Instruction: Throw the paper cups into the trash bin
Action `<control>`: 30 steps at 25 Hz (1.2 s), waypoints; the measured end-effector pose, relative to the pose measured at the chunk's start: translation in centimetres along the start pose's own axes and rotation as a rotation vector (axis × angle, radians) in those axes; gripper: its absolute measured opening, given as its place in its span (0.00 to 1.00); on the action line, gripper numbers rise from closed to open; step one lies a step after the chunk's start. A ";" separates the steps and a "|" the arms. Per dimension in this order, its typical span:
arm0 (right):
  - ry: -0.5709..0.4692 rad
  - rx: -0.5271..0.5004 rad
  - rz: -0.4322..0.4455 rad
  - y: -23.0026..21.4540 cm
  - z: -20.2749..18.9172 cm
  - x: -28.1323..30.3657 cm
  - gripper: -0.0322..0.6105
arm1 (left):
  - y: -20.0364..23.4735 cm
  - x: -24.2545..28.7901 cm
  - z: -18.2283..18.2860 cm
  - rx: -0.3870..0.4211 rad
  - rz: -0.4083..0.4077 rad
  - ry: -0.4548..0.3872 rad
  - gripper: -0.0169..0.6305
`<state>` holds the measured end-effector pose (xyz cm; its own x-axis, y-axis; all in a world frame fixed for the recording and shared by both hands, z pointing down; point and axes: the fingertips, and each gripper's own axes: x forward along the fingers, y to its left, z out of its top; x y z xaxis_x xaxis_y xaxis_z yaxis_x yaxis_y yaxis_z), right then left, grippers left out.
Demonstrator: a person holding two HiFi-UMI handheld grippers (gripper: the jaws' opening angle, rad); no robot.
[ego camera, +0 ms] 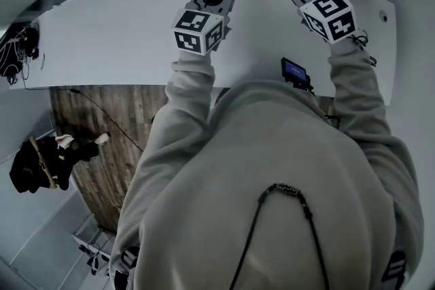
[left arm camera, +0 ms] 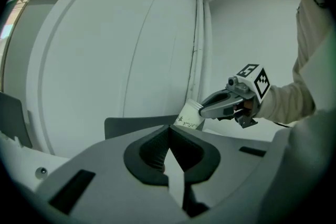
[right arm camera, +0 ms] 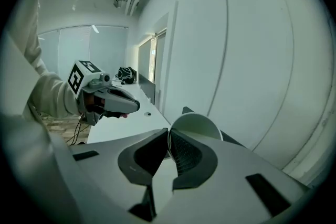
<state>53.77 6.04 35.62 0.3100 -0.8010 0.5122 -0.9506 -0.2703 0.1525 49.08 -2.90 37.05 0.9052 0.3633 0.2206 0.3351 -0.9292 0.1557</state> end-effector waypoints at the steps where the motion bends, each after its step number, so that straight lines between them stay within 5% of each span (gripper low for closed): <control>1: -0.008 0.004 -0.011 -0.5 0.0 -0.5 0.11 | -0.3 0.3 0.3 0.005 -0.009 -0.005 0.02; 11: 0.009 0.044 -0.029 -2.1 -1.2 -1.1 0.11 | -0.6 0.3 -0.5 -0.011 -0.015 0.006 0.02; 20: -0.013 0.013 0.087 -1.1 -1.2 1.7 0.11 | 2.0 -0.4 -0.8 -0.019 0.137 -0.014 0.02; 26: -0.086 -0.103 0.271 4.2 1.0 3.4 0.11 | 0.4 -5.1 -2.9 -0.036 0.293 0.000 0.02; 30: -0.116 -0.228 0.426 14.4 4.7 8.0 0.11 | 3.5 -13.7 -6.1 -0.092 0.428 0.018 0.02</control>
<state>42.63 -6.81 37.94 -0.1197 -0.8727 0.4734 -0.9684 0.2078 0.1381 36.22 -10.77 40.47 0.9524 -0.0513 0.3004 -0.0946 -0.9868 0.1314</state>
